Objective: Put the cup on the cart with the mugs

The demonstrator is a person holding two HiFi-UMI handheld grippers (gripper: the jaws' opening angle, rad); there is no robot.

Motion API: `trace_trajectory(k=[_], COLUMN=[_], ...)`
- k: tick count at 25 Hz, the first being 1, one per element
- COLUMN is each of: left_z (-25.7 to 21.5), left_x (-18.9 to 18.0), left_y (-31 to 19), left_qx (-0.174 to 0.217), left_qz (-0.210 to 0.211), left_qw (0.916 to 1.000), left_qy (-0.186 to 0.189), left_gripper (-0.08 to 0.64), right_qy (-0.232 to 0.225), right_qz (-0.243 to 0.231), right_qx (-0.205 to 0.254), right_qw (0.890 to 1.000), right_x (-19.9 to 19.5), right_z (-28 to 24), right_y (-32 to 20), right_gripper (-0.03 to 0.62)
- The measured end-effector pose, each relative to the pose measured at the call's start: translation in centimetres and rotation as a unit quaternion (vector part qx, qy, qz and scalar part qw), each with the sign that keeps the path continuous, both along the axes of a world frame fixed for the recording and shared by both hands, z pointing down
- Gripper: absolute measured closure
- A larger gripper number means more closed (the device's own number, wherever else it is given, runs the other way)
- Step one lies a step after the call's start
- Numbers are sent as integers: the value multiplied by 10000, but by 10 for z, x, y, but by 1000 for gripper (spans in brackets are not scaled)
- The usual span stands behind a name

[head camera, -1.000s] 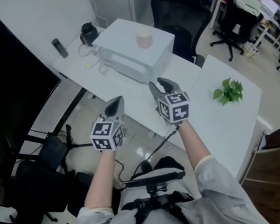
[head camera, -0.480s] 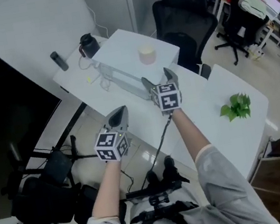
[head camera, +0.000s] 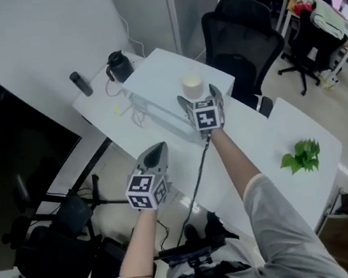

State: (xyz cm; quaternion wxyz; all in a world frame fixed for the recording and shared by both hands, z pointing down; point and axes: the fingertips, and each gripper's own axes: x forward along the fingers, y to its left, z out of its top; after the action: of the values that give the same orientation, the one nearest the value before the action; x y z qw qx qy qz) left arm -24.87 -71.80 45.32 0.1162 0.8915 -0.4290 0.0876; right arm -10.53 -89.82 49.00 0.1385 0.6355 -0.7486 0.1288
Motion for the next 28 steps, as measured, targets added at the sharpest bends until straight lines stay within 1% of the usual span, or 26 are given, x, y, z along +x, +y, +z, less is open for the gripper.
trace_trajectory(k=[4, 7, 18, 22, 23, 25, 28], left_z=[12, 18, 34, 40, 41, 44, 46], left_x=[-3, -4, -3, -2, -2, -1, 1], left_y=[-10, -17, -34, -37, -38, -38, -38], left_qx=[-113, -168, -322, -363, -374, -394, -419], left_qz=[-100, -154, -283, -306, -313, -317, -314], left_qw=[9999, 9997, 9991, 9988, 9988, 9987, 9986], left_qy=[-25, -28, -59, -75, -77, -74, -74], left_gripper=[557, 557, 557, 557, 557, 557, 557], right_qy=[7, -70, 41, 160, 227, 300, 225], right_qz=[-8, 52, 173, -15, -67, -123, -113], right_qx=[-57, -91, -6, 80, 93, 134, 200], right_qw=[10000, 9999, 9998, 9998, 9997, 9994, 9995], right_x=[1, 4, 17, 15, 13, 11, 12], right_z=[7, 14, 24, 23, 23, 23, 21], right_y=[-25, -42, -71, -77, -78, -78, -80], right_gripper=[77, 77, 77, 78, 82, 147, 149])
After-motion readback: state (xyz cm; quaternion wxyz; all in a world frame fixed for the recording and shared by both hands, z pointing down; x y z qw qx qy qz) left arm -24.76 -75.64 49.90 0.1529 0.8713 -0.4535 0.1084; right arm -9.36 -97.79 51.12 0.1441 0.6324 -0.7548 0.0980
